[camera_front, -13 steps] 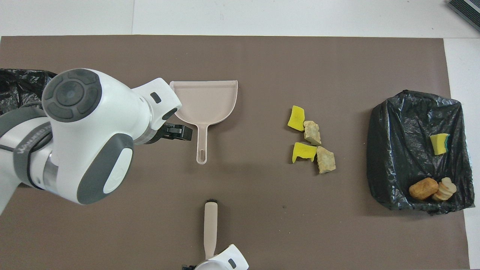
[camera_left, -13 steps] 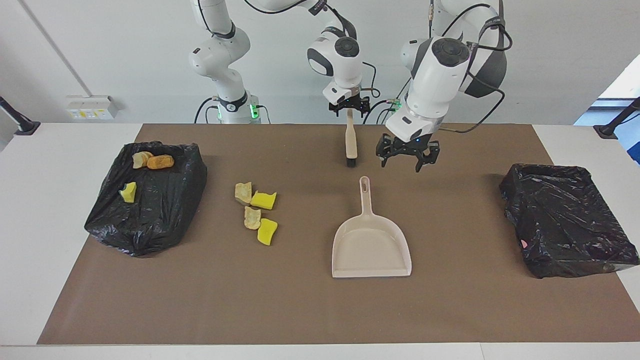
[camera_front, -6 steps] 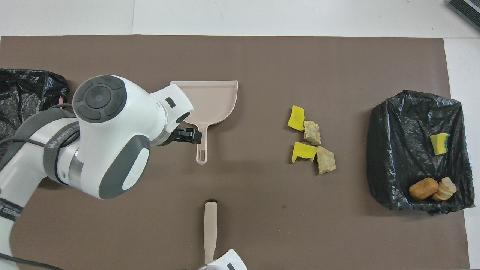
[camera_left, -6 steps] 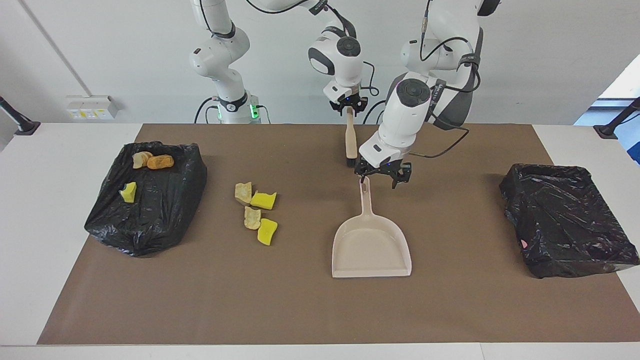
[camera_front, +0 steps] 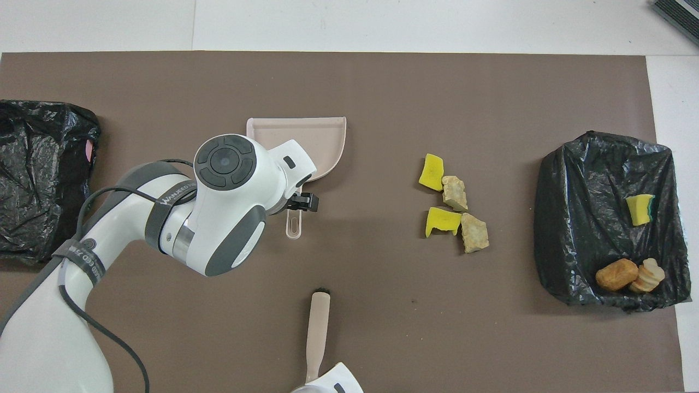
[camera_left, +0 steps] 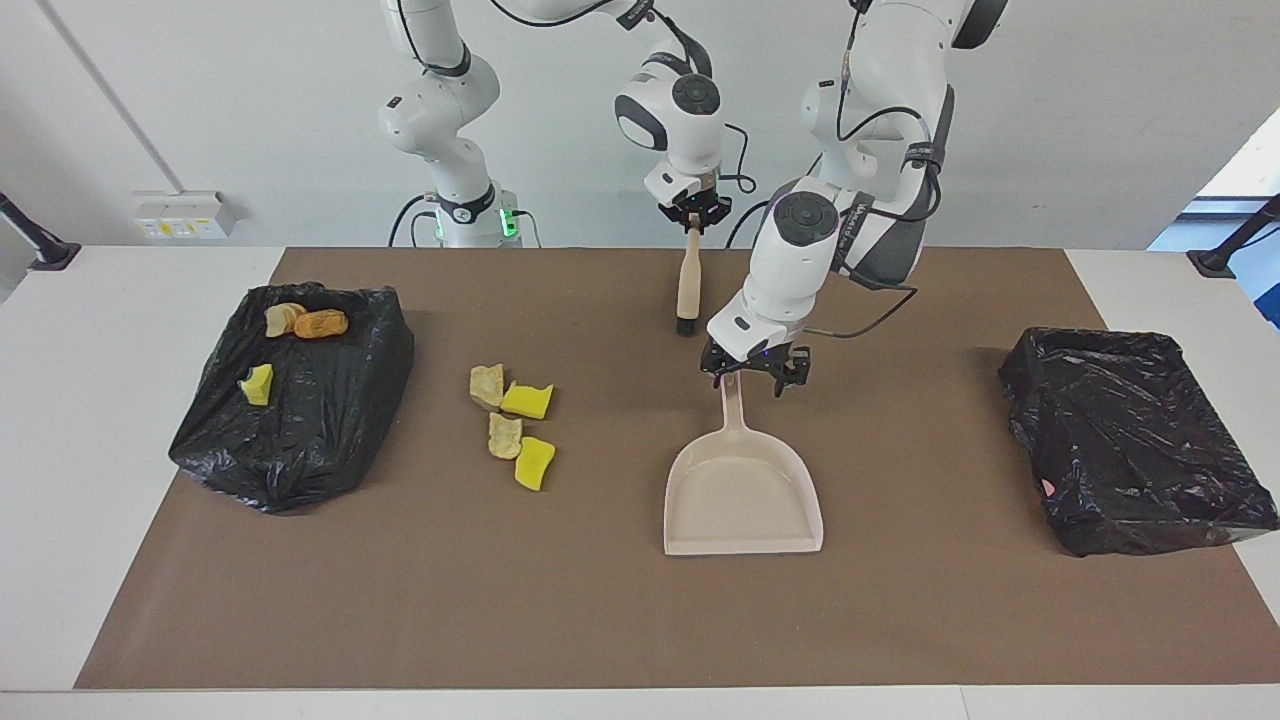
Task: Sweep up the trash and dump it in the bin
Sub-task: 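Reach the left gripper to the dustpan handle while the right gripper reaches the brush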
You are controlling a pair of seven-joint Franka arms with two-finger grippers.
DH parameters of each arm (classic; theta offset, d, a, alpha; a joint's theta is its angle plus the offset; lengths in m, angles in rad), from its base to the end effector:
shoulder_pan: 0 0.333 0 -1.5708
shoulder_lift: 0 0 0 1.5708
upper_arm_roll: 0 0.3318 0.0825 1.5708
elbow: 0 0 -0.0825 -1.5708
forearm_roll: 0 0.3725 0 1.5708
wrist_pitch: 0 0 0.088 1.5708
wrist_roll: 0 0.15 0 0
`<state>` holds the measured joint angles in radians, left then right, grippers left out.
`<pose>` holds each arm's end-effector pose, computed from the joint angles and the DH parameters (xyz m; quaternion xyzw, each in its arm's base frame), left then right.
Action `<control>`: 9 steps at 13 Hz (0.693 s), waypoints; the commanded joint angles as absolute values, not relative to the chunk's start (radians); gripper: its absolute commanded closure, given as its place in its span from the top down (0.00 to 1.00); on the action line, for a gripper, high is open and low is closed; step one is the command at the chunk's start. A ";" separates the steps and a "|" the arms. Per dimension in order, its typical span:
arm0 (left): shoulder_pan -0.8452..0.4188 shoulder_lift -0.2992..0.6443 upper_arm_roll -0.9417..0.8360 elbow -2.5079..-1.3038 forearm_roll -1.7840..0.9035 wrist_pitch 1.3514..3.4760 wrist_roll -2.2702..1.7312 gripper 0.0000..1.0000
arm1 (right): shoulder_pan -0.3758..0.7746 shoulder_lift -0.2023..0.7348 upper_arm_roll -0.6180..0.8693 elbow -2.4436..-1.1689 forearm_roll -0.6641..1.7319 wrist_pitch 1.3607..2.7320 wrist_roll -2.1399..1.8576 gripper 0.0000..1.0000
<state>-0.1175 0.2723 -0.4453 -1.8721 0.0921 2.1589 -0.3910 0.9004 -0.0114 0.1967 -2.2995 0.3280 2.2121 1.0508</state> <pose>0.5313 -0.3121 0.3638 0.9944 -0.1021 0.0103 0.0268 0.2053 0.4481 0.3293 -0.9881 0.0798 0.1286 0.0271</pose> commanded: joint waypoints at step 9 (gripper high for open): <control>-0.123 0.262 -0.486 -1.960 0.115 2.212 -0.417 1.00 | 0.410 -0.296 0.198 -2.207 0.148 1.605 0.679 0.00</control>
